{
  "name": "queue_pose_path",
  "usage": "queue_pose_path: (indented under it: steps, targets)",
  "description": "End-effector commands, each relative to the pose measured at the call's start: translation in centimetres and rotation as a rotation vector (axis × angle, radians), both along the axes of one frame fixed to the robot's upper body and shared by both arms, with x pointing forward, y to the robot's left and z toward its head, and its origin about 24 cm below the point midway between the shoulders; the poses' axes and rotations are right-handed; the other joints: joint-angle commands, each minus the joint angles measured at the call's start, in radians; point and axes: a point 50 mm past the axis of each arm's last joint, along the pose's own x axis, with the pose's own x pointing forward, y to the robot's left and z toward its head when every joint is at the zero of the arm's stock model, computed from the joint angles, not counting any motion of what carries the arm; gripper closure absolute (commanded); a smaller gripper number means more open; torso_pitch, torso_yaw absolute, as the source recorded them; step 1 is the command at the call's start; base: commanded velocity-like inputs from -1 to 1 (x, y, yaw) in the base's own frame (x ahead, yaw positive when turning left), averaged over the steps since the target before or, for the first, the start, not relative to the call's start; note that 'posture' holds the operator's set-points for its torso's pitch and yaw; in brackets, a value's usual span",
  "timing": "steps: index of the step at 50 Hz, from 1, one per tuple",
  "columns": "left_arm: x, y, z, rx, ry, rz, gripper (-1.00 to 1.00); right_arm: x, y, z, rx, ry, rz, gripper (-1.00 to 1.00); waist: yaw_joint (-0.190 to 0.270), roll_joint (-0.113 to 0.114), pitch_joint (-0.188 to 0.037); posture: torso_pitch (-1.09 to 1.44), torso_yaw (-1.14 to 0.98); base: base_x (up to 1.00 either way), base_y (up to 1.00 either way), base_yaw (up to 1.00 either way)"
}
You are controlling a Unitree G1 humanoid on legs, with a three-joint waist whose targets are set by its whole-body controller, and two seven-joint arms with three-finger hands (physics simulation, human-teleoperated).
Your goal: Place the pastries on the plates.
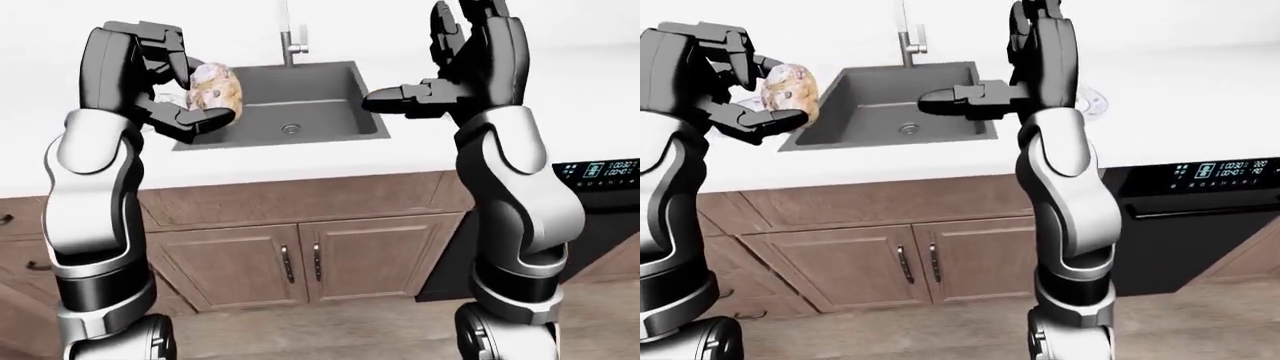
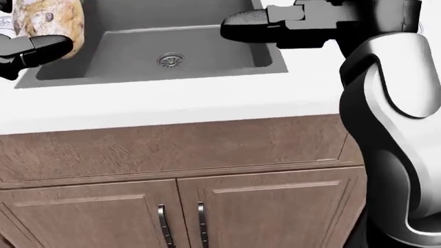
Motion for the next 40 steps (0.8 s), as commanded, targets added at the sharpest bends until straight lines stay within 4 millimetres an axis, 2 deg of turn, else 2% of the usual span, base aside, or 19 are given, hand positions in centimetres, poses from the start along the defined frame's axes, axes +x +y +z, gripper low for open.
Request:
queue_pose_path:
  steps: [1, 4, 7, 8, 9, 12, 15, 17, 18, 19, 20, 21, 22, 25, 29, 34, 36, 37, 40]
  targets:
    - [-0.82, -0.32, 2.08, 0.020, -0.104, -0.009, 1.00, -0.90, -0.16, 1.70, 0.006, -0.099, -0.004, -1.00, -0.004, 0.005, -0.021, 0.00, 0.00, 0.35, 0.50, 0.00]
    - [-0.92, -0.27, 2.06, 0.020, -0.103, -0.008, 1.00, -0.94, -0.23, 1.73, 0.012, -0.101, -0.006, -1.00, 0.006, -0.024, -0.025, 0.00, 0.00, 0.30, 0.50, 0.00]
    - [-0.97, -0.18, 1.97, 0.021, -0.102, -0.005, 1.00, -0.98, -0.28, 1.59, 0.006, -0.094, -0.010, -1.00, 0.011, -0.072, -0.031, 0.00, 0.00, 0.29, 0.50, 0.00]
    - [-0.97, -0.19, 1.96, 0.022, -0.102, -0.003, 1.00, -0.95, -0.33, 1.54, 0.006, -0.094, -0.011, -1.00, -0.002, -0.039, -0.032, 0.00, 0.00, 0.27, 0.50, 0.00]
    - [-0.95, -0.21, 1.96, 0.020, -0.102, -0.004, 1.00, -0.94, -0.30, 1.48, 0.006, -0.093, -0.010, -1.00, 0.006, -0.060, -0.032, 0.00, 0.00, 0.27, 0.49, 0.00]
    - [-0.90, -0.23, 1.87, 0.019, -0.103, -0.003, 1.00, -0.98, -0.28, 1.47, 0.011, -0.094, -0.007, -1.00, 0.000, -0.061, -0.052, 0.00, 0.00, 0.27, 0.50, 0.00]
    - [-0.90, -0.26, 1.79, 0.019, -0.102, -0.002, 1.00, -1.00, -0.29, 1.40, 0.008, -0.093, -0.010, -1.00, -0.011, -0.032, -0.038, 0.00, 0.00, 0.28, 0.50, 0.00]
    - [-0.91, -0.25, 1.84, 0.019, -0.102, -0.003, 1.00, -1.09, -0.27, 1.49, 0.011, -0.092, -0.005, -1.00, -0.015, 0.004, -0.034, 0.00, 0.00, 0.22, 0.51, 0.00]
    - [-0.95, -0.18, 1.91, 0.019, -0.104, 0.001, 1.00, -1.06, -0.20, 1.42, 0.003, -0.089, -0.001, -1.00, -0.012, 0.037, -0.045, 0.00, 0.00, 0.05, 0.51, 0.00]
    - [-0.96, -0.20, 1.93, 0.019, -0.105, 0.000, 1.00, -1.04, -0.19, 1.40, 0.001, -0.091, -0.004, -1.00, -0.001, 0.088, -0.069, 0.00, 0.00, 0.00, 0.34, 0.00]
    - [-0.95, -0.16, 1.90, 0.018, -0.104, 0.002, 1.00, -1.01, -0.17, 1.37, 0.002, -0.091, -0.003, -1.00, 0.002, 0.084, -0.073, 0.00, 0.00, 0.00, 0.30, 0.00]
    - [-0.95, -0.16, 1.89, 0.019, -0.104, 0.002, 1.00, -0.97, -0.23, 1.41, 0.002, -0.094, -0.010, -1.00, -0.002, 0.094, -0.057, 0.00, 0.00, 0.00, 0.30, 0.00]
    - [-0.99, -0.15, 1.98, 0.017, -0.106, 0.001, 1.00, -0.90, -0.27, 1.40, 0.003, -0.088, -0.014, -1.00, 0.010, 0.086, -0.051, 0.00, 0.00, 0.00, 0.30, 0.00]
    - [-1.03, -0.04, 1.99, 0.018, -0.105, 0.004, 1.00, -0.79, -0.26, 1.54, 0.002, -0.089, -0.018, -1.00, 0.011, 0.049, -0.065, 0.00, 0.00, 0.00, 0.32, 0.00]
    - [-0.93, -0.08, 2.03, 0.021, -0.104, 0.001, 1.00, -0.67, -0.18, 1.58, 0.002, -0.088, -0.016, -1.00, 0.014, -0.006, -0.044, 0.00, 0.00, 0.00, 0.50, 0.00]
    - [-0.98, -0.07, 2.19, 0.023, -0.106, 0.002, 1.00, -0.66, -0.18, 1.75, 0.005, -0.092, -0.014, -1.00, 0.022, -0.064, -0.051, 0.00, 0.00, 0.00, 0.52, 0.00]
    - [-1.03, -0.05, 2.21, 0.025, -0.106, 0.004, 1.00, -0.73, -0.17, 1.71, 0.005, -0.092, -0.013, -1.00, 0.012, -0.047, -0.051, 0.00, 0.00, 0.00, 0.52, 0.00]
    - [-1.02, -0.07, 2.20, 0.024, -0.105, 0.003, 1.00, -0.73, -0.17, 1.69, 0.007, -0.092, -0.012, -1.00, 0.016, -0.066, -0.051, 0.00, 0.00, 0.00, 0.52, 0.00]
    - [-0.97, -0.08, 2.15, 0.025, -0.104, 0.003, 1.00, -0.81, -0.08, 1.66, 0.009, -0.093, -0.006, -1.00, 0.007, -0.061, -0.069, 0.00, 0.00, 0.00, 0.52, 0.00]
